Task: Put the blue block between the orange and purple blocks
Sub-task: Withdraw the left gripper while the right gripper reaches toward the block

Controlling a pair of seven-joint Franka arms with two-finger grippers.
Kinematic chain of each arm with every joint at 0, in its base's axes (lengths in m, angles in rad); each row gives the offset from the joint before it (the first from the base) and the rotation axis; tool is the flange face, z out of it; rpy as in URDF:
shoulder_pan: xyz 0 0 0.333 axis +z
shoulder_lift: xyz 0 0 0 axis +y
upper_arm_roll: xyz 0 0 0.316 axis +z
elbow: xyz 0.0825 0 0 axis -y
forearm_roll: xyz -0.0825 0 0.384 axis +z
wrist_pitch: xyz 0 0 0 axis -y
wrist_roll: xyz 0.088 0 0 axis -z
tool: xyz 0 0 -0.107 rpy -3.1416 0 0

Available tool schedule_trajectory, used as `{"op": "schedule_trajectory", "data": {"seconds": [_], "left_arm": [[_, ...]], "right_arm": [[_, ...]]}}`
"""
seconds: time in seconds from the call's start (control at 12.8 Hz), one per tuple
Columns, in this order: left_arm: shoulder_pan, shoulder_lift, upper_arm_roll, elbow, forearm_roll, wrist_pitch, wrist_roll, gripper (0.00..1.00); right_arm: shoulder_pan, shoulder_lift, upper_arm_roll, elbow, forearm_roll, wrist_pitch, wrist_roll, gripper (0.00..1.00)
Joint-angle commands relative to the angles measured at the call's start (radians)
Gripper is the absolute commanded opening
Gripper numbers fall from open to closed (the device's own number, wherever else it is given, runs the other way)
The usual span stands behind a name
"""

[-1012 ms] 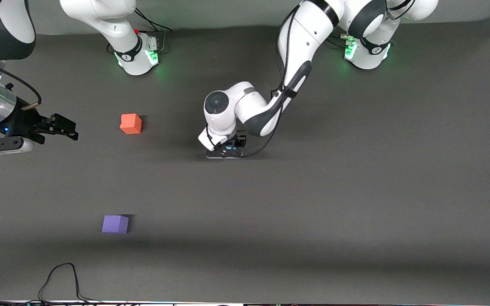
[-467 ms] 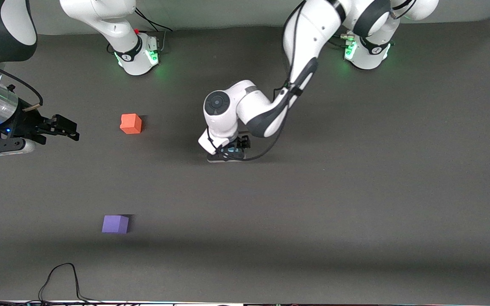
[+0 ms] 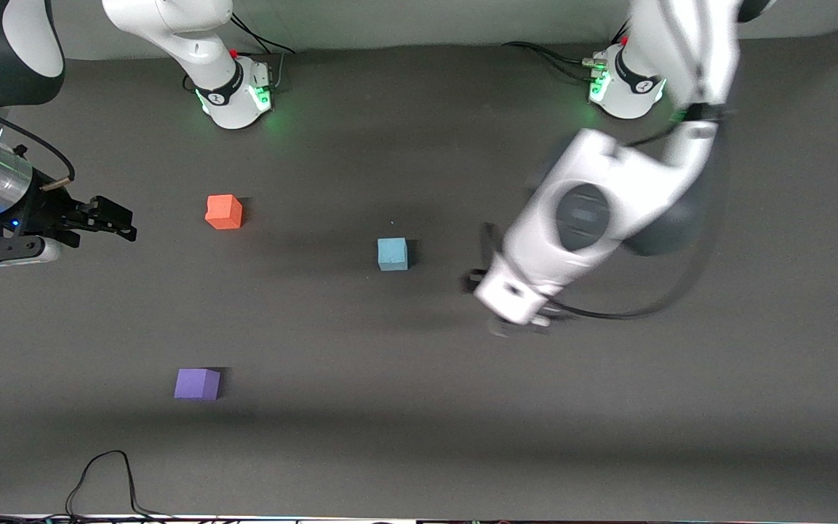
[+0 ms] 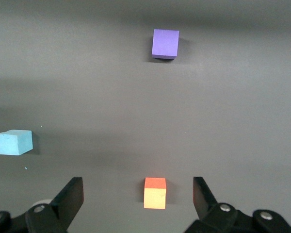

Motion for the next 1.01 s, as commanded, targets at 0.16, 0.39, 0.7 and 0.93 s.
{"op": "schedule_trajectory", "data": {"seconds": [0.16, 0.39, 0.7, 0.93], "left_arm": [[0.264, -0.284, -0.013, -0.318, -0.006, -0.011, 0.317, 1.0], [0.345, -0.393, -0.005, -0.373, 0.084, -0.037, 0.378, 1.0], [0.434, -0.507, -0.002, -0.404, 0.097, -0.103, 0.533, 1.0], [0.437, -0.539, 0.0, -0.398, 0.097, -0.123, 0.561, 1.0]], "right_arm": [[0.19, 0.032, 0.008, 0.029, 0.004, 0.006, 0.321, 1.0], [0.363, 0.09, 0.008, 0.09, -0.001, 0.009, 0.591, 1.0], [0.56, 0.263, 0.008, 0.343, 0.013, 0.002, 0.924, 1.0], [0.644, 0.36, 0.011, 0.411, 0.013, 0.008, 0.997, 1.0]]}}
